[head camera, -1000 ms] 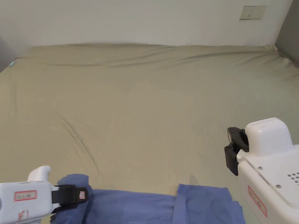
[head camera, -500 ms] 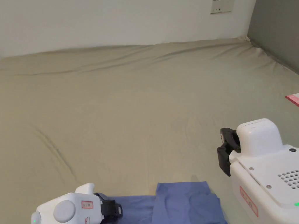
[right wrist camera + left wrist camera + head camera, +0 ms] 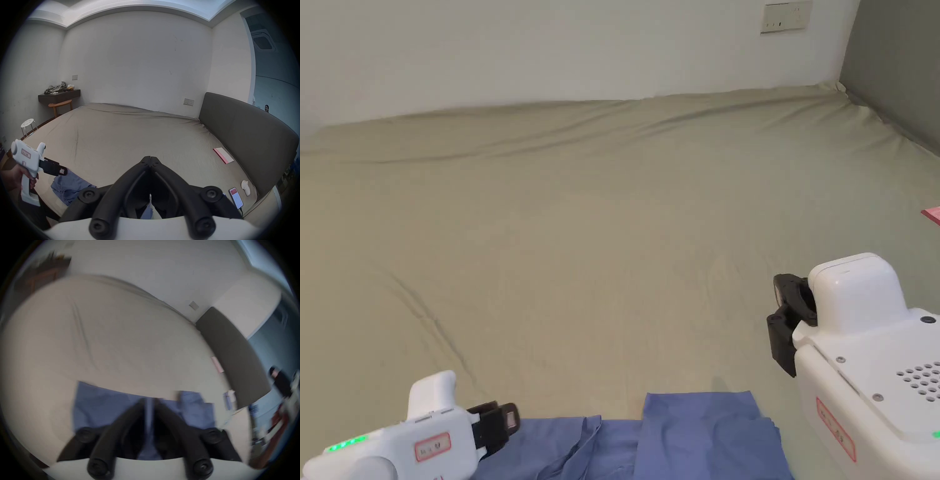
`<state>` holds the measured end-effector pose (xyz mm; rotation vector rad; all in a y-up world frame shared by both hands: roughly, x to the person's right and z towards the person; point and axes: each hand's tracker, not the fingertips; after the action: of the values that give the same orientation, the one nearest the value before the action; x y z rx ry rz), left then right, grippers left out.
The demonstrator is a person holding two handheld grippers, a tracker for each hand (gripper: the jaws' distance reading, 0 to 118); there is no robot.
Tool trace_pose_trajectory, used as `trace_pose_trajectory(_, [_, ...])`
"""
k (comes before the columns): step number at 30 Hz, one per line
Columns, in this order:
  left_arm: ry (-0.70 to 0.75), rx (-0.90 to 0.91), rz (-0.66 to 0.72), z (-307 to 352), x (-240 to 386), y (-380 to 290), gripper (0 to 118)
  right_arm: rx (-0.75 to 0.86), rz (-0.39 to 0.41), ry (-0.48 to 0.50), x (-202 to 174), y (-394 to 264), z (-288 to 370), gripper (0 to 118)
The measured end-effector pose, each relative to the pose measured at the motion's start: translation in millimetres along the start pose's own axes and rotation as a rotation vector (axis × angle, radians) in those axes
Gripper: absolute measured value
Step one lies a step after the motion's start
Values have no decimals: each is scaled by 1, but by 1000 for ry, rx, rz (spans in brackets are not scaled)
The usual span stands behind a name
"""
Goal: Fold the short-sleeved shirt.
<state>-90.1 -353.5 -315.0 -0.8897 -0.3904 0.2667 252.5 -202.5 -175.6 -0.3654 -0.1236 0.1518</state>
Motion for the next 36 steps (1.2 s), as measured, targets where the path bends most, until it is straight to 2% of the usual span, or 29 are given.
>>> trace_pose_trajectory(4, [137, 24, -238, -17, 8, -38, 1, 1, 17, 9, -5, 2, 2, 0])
trace_pose_trajectory(9, [115, -37, -359, -42, 34, -86, 1, 3, 37, 16, -6, 5, 5, 0])
trace_pose_trajectory(12, [178, -42, -460, -55, 56, -114, 1, 0, 1, 45, -2, 6, 7, 0])
trace_pose_trajectory(16, [260, 21, -534, -61, 79, -129, 1, -4, 16, 28, 3, 2, 6, 0])
trace_pose_trajectory(21, [191, 46, -543, -65, 101, -132, 1, -12, 17, 28, 8, -3, 1, 0])
trace_pose_trajectory(22, [163, 52, -539, -65, 107, -132, 1, -12, 17, 27, 8, -3, 1, 0])
trace_pose_trajectory(27, [-184, -42, -427, -59, 117, -121, 1, -15, 20, 33, 9, -4, -2, 0])
trace_pose_trajectory(31, [-240, 40, -242, -28, 85, -89, 1, -11, 22, 33, 11, -4, -2, 0])
trace_pose_trajectory(36, [-162, 117, -40, 7, -1, -41, 1, -9, 25, 38, 7, -2, -5, 0])
